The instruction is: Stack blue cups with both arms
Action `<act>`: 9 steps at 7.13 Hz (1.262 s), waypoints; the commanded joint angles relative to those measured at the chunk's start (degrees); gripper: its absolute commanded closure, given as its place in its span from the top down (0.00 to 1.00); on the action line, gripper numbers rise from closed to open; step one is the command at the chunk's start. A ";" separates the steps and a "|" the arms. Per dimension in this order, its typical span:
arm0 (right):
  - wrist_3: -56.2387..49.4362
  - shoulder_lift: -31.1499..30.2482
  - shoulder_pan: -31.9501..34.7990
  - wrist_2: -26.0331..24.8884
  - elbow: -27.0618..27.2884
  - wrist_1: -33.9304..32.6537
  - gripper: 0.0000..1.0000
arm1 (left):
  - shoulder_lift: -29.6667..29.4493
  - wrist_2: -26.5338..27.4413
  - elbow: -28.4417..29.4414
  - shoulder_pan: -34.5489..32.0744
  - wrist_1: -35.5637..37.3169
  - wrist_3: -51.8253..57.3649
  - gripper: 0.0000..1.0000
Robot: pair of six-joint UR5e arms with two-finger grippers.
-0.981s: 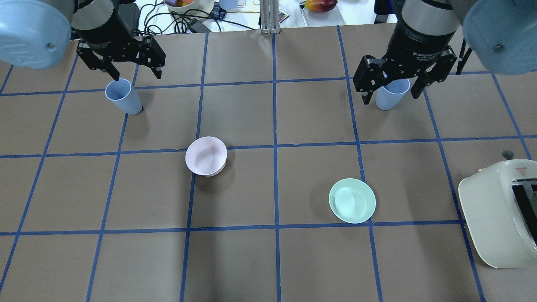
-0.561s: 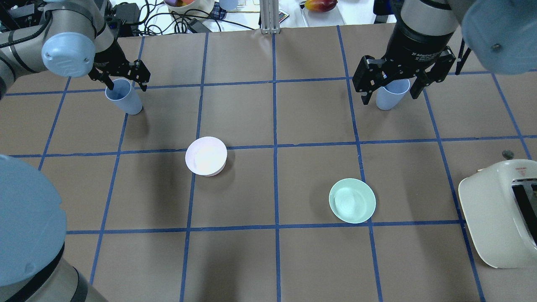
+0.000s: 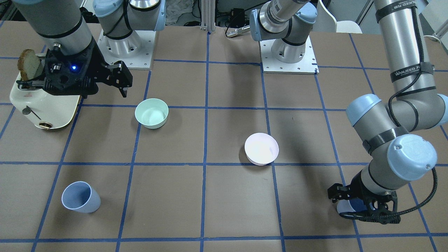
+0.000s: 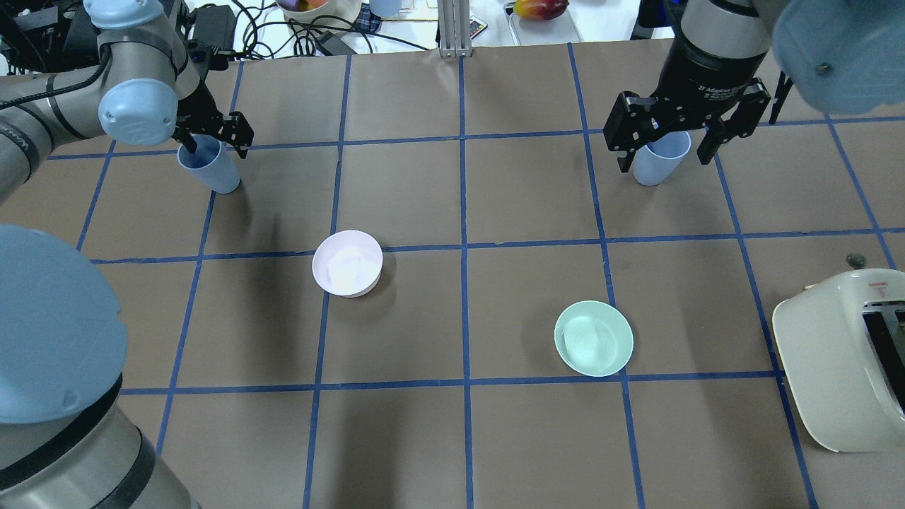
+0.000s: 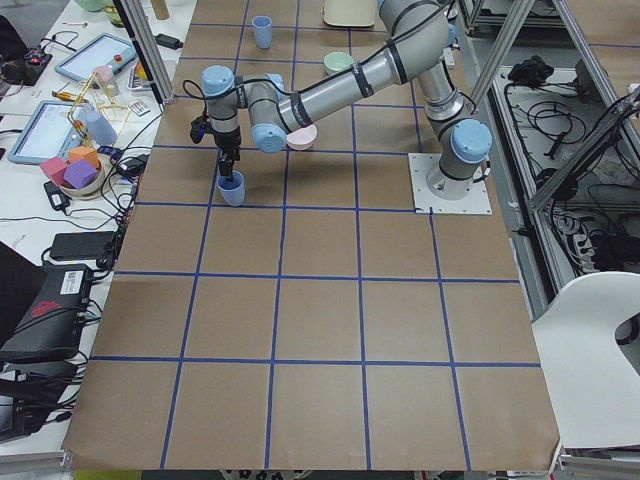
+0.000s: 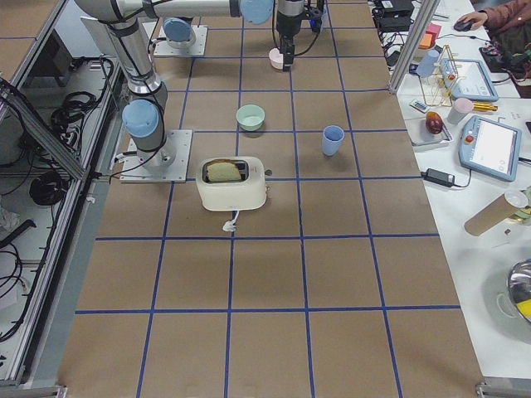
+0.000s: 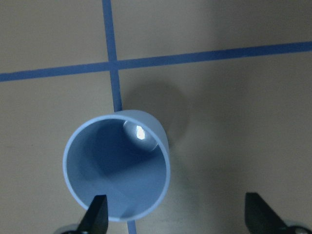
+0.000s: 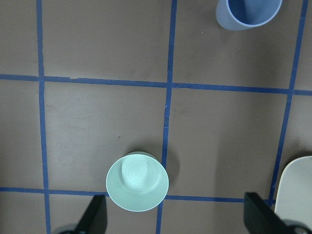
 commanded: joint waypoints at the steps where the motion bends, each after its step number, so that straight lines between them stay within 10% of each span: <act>1: -1.14 6.89 -4.68 -0.12 -0.83 -3.38 1.00 | -0.57 -0.04 -0.09 0.00 0.55 0.55 0.45; 3: -6.05 11.37 -5.66 0.06 -1.19 -15.63 1.00 | -0.39 0.05 0.08 0.00 0.46 0.99 0.00; 9: -14.31 23.95 -12.51 0.05 -6.82 -25.88 1.00 | 10.30 -0.21 0.61 -5.51 -13.83 -3.54 0.00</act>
